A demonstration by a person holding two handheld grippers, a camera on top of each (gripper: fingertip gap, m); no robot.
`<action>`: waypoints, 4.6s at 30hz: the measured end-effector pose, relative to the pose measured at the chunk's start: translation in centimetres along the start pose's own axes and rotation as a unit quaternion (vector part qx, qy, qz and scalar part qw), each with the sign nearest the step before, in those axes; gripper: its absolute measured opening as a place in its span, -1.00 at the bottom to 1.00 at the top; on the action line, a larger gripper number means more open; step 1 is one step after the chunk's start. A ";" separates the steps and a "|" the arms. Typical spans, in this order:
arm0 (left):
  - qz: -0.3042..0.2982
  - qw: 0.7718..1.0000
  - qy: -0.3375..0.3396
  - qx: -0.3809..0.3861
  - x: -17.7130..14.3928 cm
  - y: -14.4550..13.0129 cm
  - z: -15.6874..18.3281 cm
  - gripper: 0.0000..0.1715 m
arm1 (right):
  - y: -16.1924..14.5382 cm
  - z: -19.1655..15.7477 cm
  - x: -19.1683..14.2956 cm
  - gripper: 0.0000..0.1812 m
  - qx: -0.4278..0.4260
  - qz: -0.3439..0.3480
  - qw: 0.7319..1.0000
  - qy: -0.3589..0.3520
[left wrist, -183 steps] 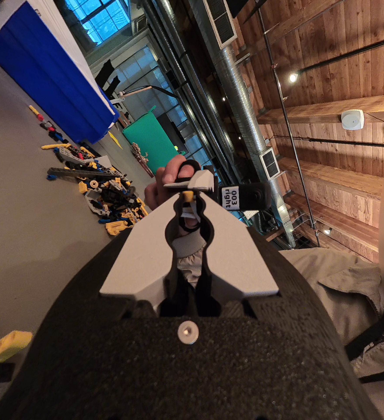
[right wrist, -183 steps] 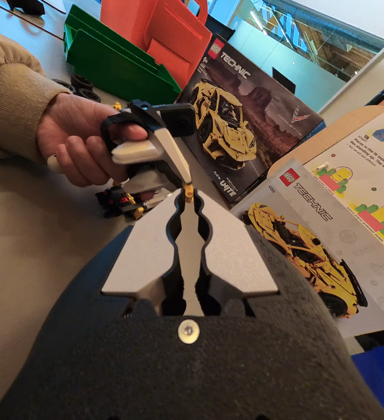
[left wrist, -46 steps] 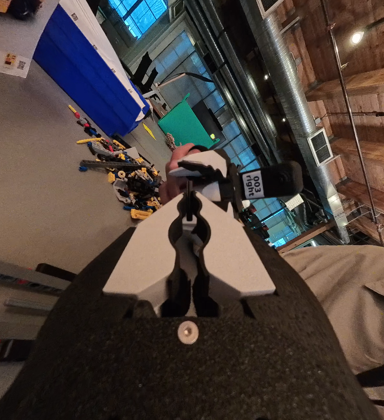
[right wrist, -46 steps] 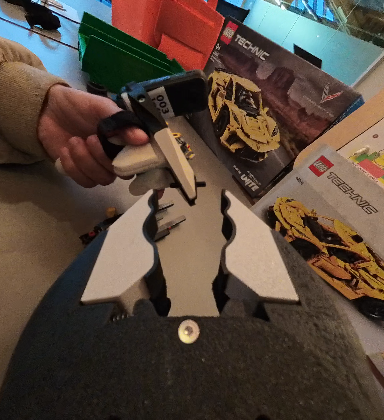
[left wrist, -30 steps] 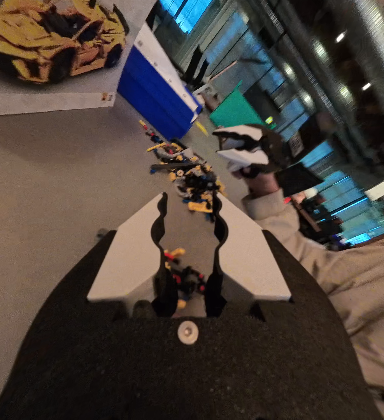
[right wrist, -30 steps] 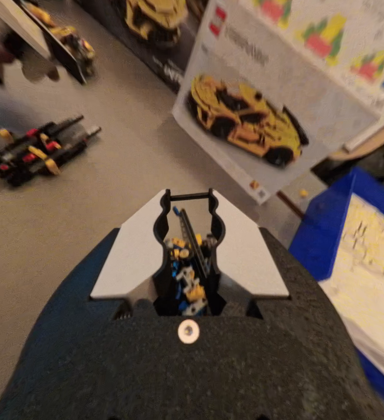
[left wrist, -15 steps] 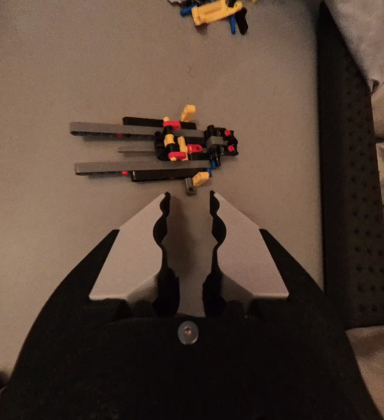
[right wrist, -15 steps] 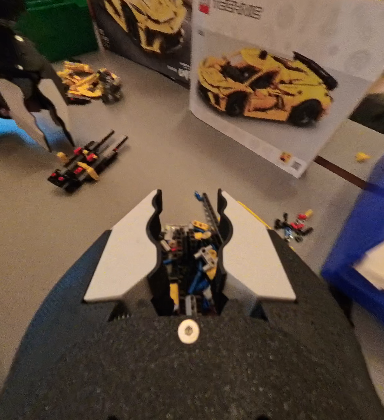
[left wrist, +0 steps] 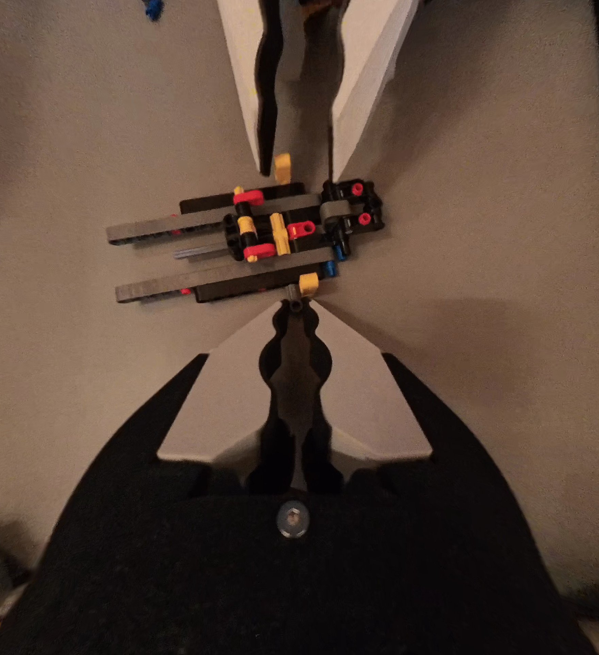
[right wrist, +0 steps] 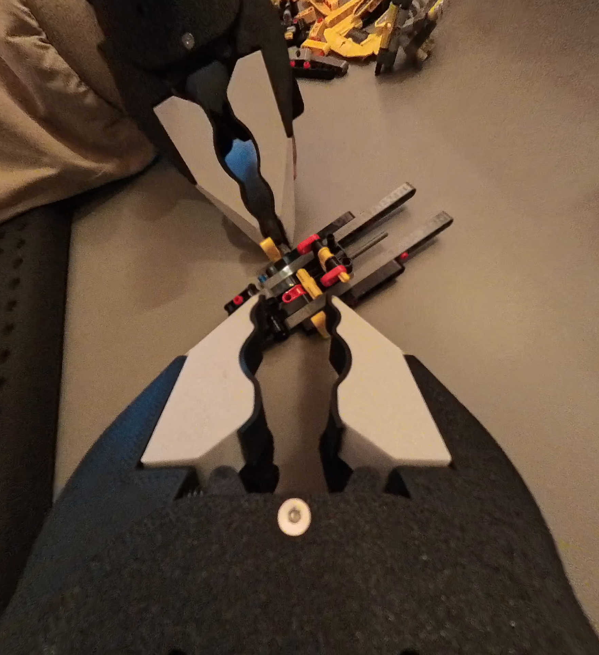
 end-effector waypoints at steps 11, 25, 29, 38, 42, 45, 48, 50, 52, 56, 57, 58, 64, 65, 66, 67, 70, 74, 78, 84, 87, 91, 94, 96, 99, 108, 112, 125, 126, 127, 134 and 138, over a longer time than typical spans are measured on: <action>0.134 0.990 -0.041 -0.023 -1.5 3.4 -0.2 -0.93 | 0.7 2.4 -5.2 -0.68 0.038 0.098 0.994 0.014; 0.217 0.975 -0.031 -0.037 -4.4 3.6 -1.3 -0.93 | -1.3 2.4 -4.6 -1.00 0.041 0.016 0.998 0.050; 0.266 0.961 -0.030 -0.063 -6.7 3.1 -2.2 -0.93 | -0.7 3.9 -7.1 -1.00 0.076 0.082 0.994 0.021; 0.275 0.950 0.029 -0.144 -3.7 5.5 -3.0 -0.93 | 5.0 -0.6 -5.0 -0.43 -0.087 0.171 0.974 -0.121; 0.273 0.943 0.040 -0.185 -2.9 6.4 -3.1 -0.93 | 3.7 -0.5 -2.0 -0.52 -0.191 0.040 0.942 -0.275; 0.270 0.942 0.043 -0.195 -2.5 6.7 -2.9 -0.93 | 3.2 0.2 -1.3 -0.81 -0.234 0.001 0.913 -0.333; 0.244 0.949 0.061 -0.193 -2.6 6.7 -2.8 -0.93 | 3.1 0.6 -1.1 -0.82 -0.241 -0.038 0.914 -0.326; 0.232 0.952 0.064 -0.189 -2.9 6.7 -2.6 -0.93 | 3.2 0.7 -1.1 -0.82 -0.245 -0.042 0.913 -0.323; 0.220 0.956 0.066 -0.182 -2.9 6.7 -2.5 -0.94 | 3.2 0.7 -1.0 -0.82 -0.246 -0.052 0.912 -0.323; 0.213 0.961 0.064 -0.166 -3.5 6.9 -2.2 -0.94 | 3.2 0.7 -1.1 -0.83 -0.222 -0.057 0.924 -0.307; 0.208 0.962 0.068 -0.162 -3.6 6.9 -2.1 -0.94 | 3.3 0.7 -1.0 -0.83 -0.226 -0.062 0.922 -0.308; 0.211 0.962 0.070 -0.160 -3.7 7.0 -2.0 -0.94 | 3.5 0.7 -1.1 -0.83 -0.223 -0.059 0.923 -0.307; 0.259 0.948 0.089 -0.161 -6.2 7.6 -2.1 -0.95 | 1.1 3.9 -2.2 -0.84 -0.207 -0.163 0.891 -0.370; 0.280 0.940 0.092 -0.170 -7.2 7.4 -2.4 -0.95 | 0.6 3.9 -2.5 -0.84 -0.208 -0.121 0.907 -0.346; 0.291 0.937 0.087 -0.171 -7.7 7.2 -2.6 -0.94 | 1.1 3.3 -3.1 -0.84 -0.186 -0.070 0.925 -0.323; 0.305 0.934 0.073 -0.171 -7.8 7.1 -2.6 -0.94 | 1.6 2.9 -3.6 -0.84 -0.167 -0.055 0.934 -0.311; 0.348 0.922 -0.002 -0.169 -7.6 7.0 -2.4 -0.93 | 2.7 1.6 -3.5 -0.84 -0.168 -0.011 0.946 -0.276; 0.452 0.880 -0.075 -0.126 -9.0 8.0 -1.2 -0.94 | 1.2 0.3 -1.7 -0.82 -0.193 -0.027 0.952 -0.236; 0.467 0.879 -0.070 -0.071 -8.7 8.7 0.1 -0.93 | 0.4 -0.4 -0.7 -0.68 -0.147 -0.030 0.975 -0.163; 0.363 0.928 0.076 -0.020 -7.4 7.4 -1.1 -0.93 | 0.4 -0.4 -2.2 -0.66 -0.067 0.015 0.996 -0.061; 0.249 0.967 -0.002 -0.063 -5.2 5.3 -0.7 -0.93 | 0.1 0.2 -2.7 -0.71 -0.044 0.013 0.998 -0.053; 0.206 0.979 0.002 -0.013 -3.5 4.6 -0.1 -0.93 | 1.2 -0.4 -3.0 -0.69 -0.025 0.057 0.998 -0.015; 0.278 0.959 0.009 0.049 -3.8 6.4 1.0 -0.93 | 3.3 -1.8 -3.5 -0.69 0.010 0.136 0.989 0.054; 0.295 0.949 0.044 0.107 -4.0 7.2 1.7 -0.92 | 3.9 -2.4 -3.8 -0.68 0.053 0.158 0.979 0.114; 0.305 0.936 0.066 0.160 -4.1 8.2 2.8 -0.92 | 4.3 -2.6 -4.5 -0.70 0.128 0.180 0.952 0.211; 0.233 0.946 0.154 0.163 -3.5 8.3 2.4 -0.83 | 4.0 -0.9 -6.4 -0.93 0.148 0.169 0.955 0.194; 0.124 0.984 0.124 0.024 -2.3 4.5 -0.6 -0.62 | -0.4 6.5 -12.9 -0.93 0.128 0.067 0.970 -0.197; 0.018 0.997 0.028 -0.077 1.1 1.3 -1.2 -0.56 | -11.8 11.5 -20.3 -0.84 0.230 -0.105 0.882 -0.399; 0.012 0.997 -0.012 -0.079 1.1 1.5 -0.3 -0.72 | -11.4 11.6 -20.4 -0.80 0.217 -0.100 0.880 -0.411; 0.005 0.995 -0.054 -0.086 1.2 1.6 0.7 -0.80 | -10.7 11.5 -20.5 -0.79 0.200 -0.086 0.881 -0.421; 0.047 0.996 -0.027 -0.073 0.6 3.2 0.5 -0.71 | -2.7 7.5 -15.3 -0.80 0.051 0.056 0.937 -0.341; 0.089 0.990 0.054 -0.090 -0.3 3.4 -2.0 -0.59 | 0.2 3.0 -8.5 -0.73 0.016 0.086 0.984 -0.158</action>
Point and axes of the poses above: each gripper's, where its closed fingertips meet, x out along the fingers, y out of its top, z = x × y across the jaws, the point moved 6 cm from there along -x, back along the fingers, and after that the axes turned 6 degrees about -y, right-handed, at the moved point
